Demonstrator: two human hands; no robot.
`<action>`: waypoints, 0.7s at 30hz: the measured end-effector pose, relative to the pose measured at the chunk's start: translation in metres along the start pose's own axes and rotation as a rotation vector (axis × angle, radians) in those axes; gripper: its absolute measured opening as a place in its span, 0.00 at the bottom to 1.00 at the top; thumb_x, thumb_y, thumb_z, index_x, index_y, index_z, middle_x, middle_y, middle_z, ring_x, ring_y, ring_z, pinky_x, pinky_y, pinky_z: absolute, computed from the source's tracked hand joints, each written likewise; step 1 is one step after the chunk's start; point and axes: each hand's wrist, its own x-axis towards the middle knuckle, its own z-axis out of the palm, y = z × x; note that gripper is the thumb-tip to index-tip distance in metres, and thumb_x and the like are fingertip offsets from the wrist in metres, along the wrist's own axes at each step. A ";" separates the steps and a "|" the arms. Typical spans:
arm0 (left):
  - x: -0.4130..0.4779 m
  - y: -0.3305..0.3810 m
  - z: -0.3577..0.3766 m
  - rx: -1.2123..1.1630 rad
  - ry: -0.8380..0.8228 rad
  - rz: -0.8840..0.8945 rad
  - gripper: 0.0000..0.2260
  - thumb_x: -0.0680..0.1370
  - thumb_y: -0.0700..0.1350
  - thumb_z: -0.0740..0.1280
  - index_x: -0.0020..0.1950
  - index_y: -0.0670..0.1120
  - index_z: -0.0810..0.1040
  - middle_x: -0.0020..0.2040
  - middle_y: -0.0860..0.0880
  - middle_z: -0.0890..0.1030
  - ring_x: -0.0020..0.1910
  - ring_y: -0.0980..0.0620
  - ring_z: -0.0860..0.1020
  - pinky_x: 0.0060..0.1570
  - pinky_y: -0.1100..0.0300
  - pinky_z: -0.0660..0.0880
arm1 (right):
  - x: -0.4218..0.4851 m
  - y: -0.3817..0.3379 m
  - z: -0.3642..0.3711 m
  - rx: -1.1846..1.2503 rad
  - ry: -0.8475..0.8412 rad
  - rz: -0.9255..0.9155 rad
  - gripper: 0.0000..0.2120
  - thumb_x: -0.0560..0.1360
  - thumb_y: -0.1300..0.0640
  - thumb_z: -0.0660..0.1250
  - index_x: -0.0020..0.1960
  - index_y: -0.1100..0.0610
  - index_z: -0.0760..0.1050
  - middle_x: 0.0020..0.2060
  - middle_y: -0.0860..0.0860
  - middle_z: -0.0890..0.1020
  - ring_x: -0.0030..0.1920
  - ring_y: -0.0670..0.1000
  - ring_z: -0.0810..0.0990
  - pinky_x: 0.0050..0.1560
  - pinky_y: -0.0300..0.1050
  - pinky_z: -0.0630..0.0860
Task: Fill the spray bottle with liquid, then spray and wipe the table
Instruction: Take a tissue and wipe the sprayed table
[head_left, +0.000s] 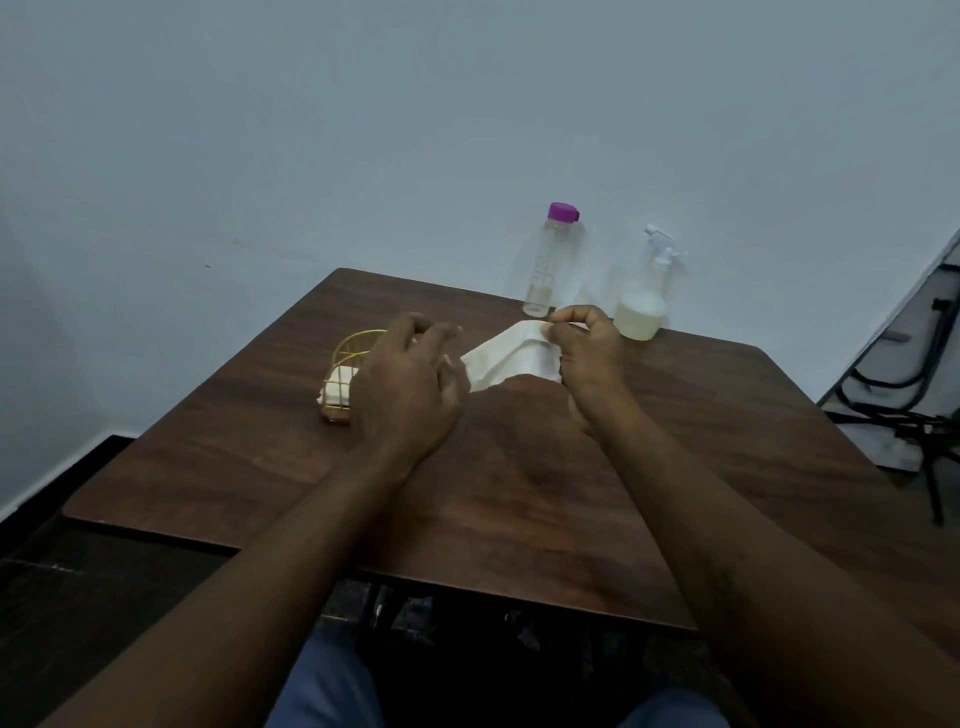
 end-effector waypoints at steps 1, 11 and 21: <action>0.000 0.009 0.007 -0.024 -0.036 0.026 0.15 0.76 0.41 0.71 0.63 0.49 0.84 0.61 0.48 0.79 0.49 0.47 0.81 0.39 0.55 0.76 | -0.001 -0.003 -0.011 0.050 -0.010 0.033 0.07 0.76 0.65 0.71 0.45 0.54 0.79 0.41 0.49 0.83 0.37 0.46 0.79 0.42 0.43 0.74; 0.008 0.068 0.085 -0.722 -0.805 -0.344 0.20 0.85 0.49 0.65 0.77 0.62 0.71 0.63 0.56 0.80 0.33 0.59 0.77 0.32 0.58 0.76 | -0.027 -0.002 -0.126 0.039 -0.260 0.088 0.16 0.77 0.73 0.63 0.44 0.55 0.82 0.38 0.49 0.83 0.41 0.51 0.76 0.40 0.48 0.70; 0.001 0.089 0.093 -0.708 -1.188 -0.267 0.08 0.81 0.37 0.69 0.48 0.44 0.88 0.32 0.54 0.82 0.25 0.60 0.73 0.24 0.66 0.68 | -0.033 0.006 -0.216 -0.163 -0.317 0.089 0.19 0.74 0.72 0.66 0.44 0.50 0.88 0.50 0.50 0.88 0.51 0.51 0.84 0.52 0.43 0.79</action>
